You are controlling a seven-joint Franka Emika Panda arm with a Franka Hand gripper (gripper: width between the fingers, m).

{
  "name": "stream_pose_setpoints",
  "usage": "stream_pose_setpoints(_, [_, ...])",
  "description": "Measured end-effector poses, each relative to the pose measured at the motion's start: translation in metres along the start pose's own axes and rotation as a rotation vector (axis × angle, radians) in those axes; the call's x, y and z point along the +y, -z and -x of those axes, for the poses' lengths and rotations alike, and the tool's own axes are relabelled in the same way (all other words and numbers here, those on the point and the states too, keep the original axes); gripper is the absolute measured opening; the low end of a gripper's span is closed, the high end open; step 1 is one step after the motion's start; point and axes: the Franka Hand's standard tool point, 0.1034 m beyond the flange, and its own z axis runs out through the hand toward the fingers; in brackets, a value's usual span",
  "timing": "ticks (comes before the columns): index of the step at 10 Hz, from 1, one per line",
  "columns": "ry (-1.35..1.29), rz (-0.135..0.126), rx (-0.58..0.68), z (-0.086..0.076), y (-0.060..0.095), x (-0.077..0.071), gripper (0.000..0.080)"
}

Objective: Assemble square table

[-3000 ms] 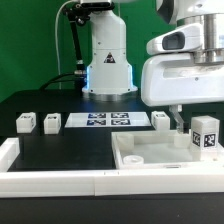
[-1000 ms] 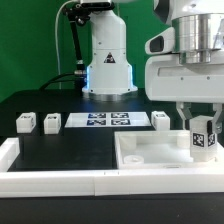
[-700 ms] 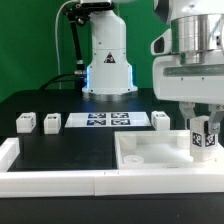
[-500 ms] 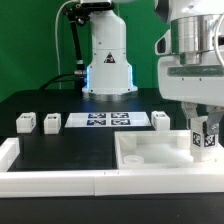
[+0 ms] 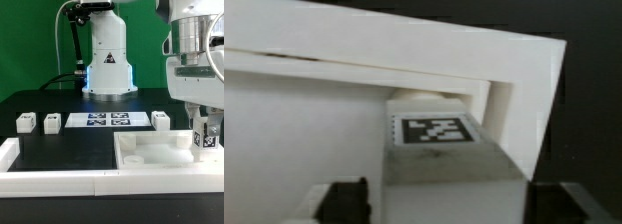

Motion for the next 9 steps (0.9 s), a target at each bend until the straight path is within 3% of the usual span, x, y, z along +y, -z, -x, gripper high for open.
stream_pose_setpoints(1, [0.036,0.0,-0.001,0.0002,0.0005,-0.0003,0.058])
stream_pose_setpoints(2, [0.137,-0.002,0.0,0.0001,0.0006,-0.0007,0.058])
stream_pose_setpoints(3, [0.256,-0.003,0.001,0.0003,0.0005,-0.0008,0.0637])
stream_pose_setpoints(9, [0.826,-0.002,0.001,0.0061,0.0004,-0.0008,0.0648])
